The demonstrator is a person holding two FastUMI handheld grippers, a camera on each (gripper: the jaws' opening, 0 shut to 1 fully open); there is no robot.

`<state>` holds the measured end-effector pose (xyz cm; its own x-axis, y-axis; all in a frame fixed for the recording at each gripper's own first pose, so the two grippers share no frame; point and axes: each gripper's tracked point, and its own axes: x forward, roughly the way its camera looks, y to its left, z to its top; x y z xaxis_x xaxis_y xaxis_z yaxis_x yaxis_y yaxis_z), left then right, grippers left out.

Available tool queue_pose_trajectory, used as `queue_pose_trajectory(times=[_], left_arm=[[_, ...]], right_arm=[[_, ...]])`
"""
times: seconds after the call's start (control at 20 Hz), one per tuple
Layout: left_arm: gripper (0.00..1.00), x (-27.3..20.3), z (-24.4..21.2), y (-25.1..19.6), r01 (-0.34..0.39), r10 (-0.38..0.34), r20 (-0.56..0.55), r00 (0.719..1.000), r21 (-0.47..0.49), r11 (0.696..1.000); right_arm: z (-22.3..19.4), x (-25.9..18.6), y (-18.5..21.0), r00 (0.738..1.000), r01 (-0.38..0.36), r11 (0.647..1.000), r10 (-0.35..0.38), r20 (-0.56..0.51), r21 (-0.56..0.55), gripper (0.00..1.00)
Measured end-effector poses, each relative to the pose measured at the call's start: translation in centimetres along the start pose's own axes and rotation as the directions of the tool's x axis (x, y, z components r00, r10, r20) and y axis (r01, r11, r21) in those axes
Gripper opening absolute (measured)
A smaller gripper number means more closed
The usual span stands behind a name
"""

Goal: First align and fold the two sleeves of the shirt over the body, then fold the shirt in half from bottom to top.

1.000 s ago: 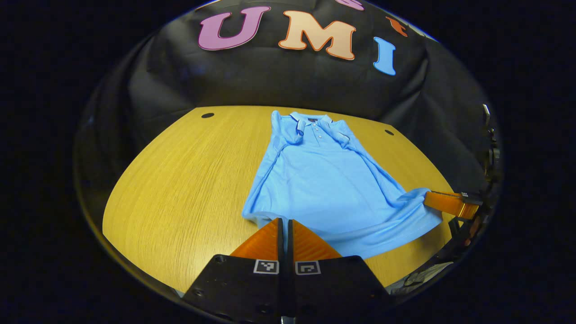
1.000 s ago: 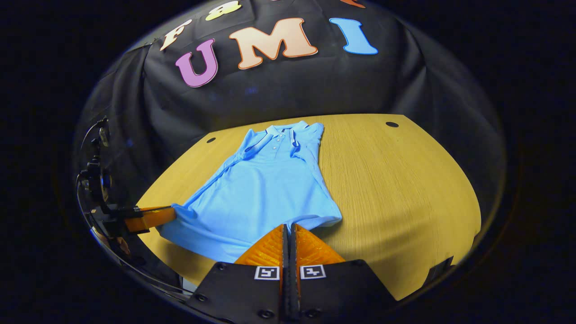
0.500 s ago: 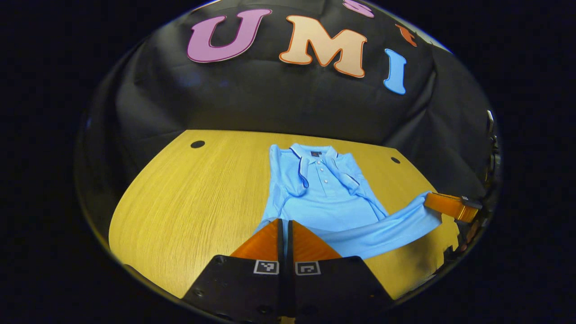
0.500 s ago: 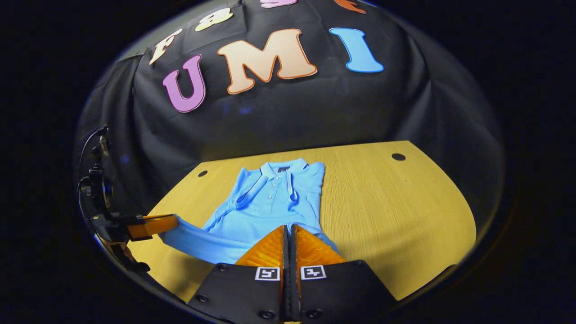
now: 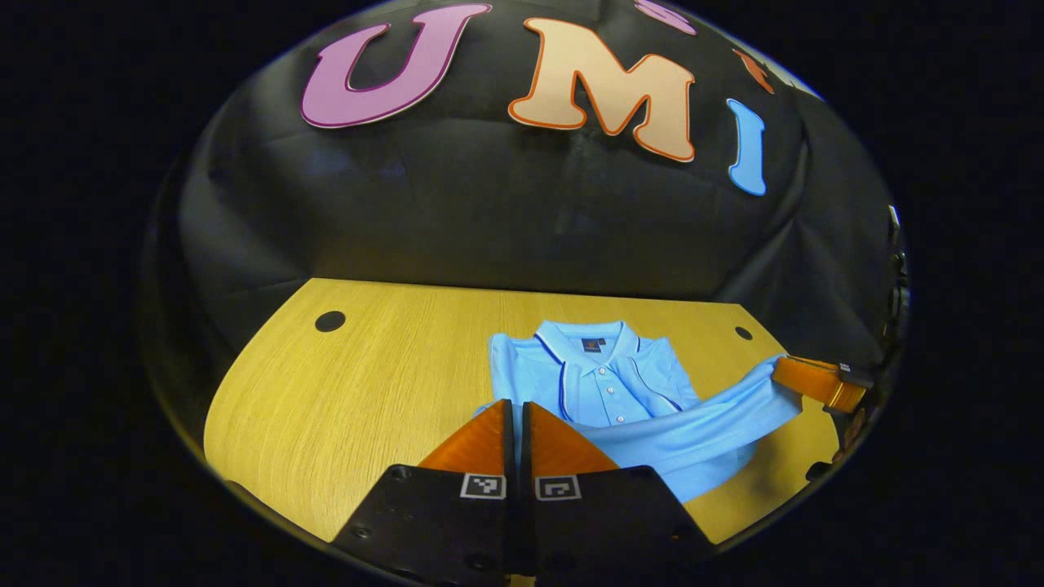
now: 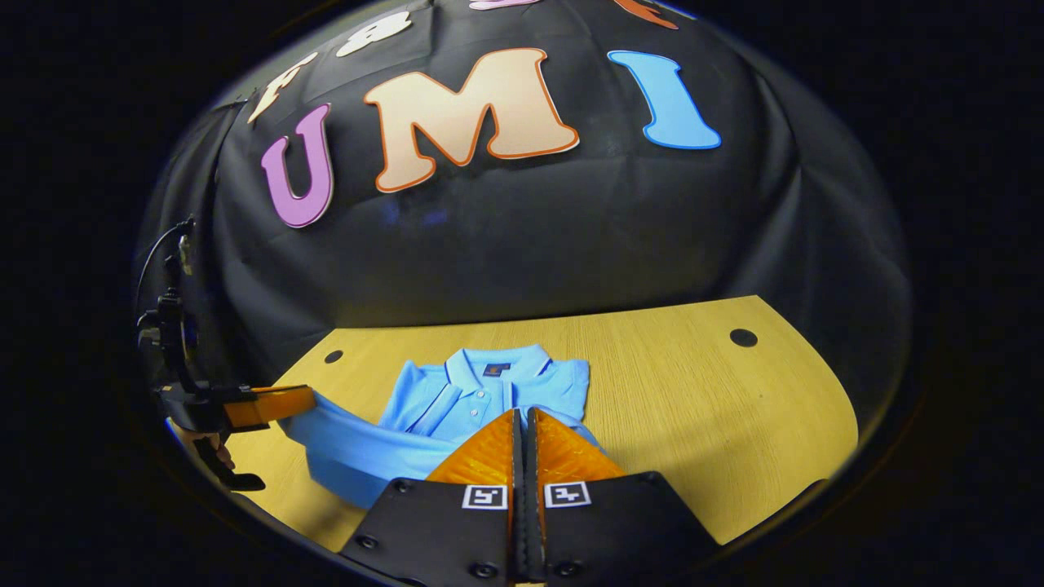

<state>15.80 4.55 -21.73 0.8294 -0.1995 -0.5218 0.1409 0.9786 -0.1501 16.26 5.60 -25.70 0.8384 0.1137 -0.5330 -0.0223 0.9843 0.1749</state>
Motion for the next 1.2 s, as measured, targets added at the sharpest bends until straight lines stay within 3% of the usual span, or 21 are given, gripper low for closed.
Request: queue_pose_trajectory(times=[0.4,0.7,0.75,0.85,1.0,1.2], left_arm=[[0.00,9.8,4.5,2.2,0.006,-0.007,0.043,0.999,0.020,1.000],[0.00,14.8,0.9,2.1,0.040,-0.041,-0.043,0.998,-0.006,0.999],[0.00,15.2,0.6,2.2,0.039,-0.040,-0.043,0.998,-0.014,0.999],[0.00,15.0,0.6,2.6,0.027,-0.027,-0.036,0.999,-0.026,0.999],[1.00,13.5,1.9,2.9,-0.013,0.013,0.016,1.000,-0.024,1.000],[0.96,8.1,4.4,1.8,-0.042,0.042,0.118,0.992,-0.001,0.999]], right_arm=[[2.4,10.8,-2.4,0.995,0.092,0.996,-0.092,0.027,0.002,0.02],[-0.6,15.4,-4.3,0.984,0.174,0.984,-0.175,-0.019,-0.040,0.02],[-0.8,15.4,-4.4,0.983,0.181,0.982,-0.182,-0.019,-0.048,0.09],[-0.7,15.4,-4.1,0.985,0.173,0.983,-0.174,-0.012,-0.062,0.45],[0.9,13.3,-3.4,0.986,0.163,0.983,-0.161,0.042,-0.078,1.00],[3.4,7.2,-2.3,0.982,0.145,0.984,-0.130,0.138,-0.102,1.00]])
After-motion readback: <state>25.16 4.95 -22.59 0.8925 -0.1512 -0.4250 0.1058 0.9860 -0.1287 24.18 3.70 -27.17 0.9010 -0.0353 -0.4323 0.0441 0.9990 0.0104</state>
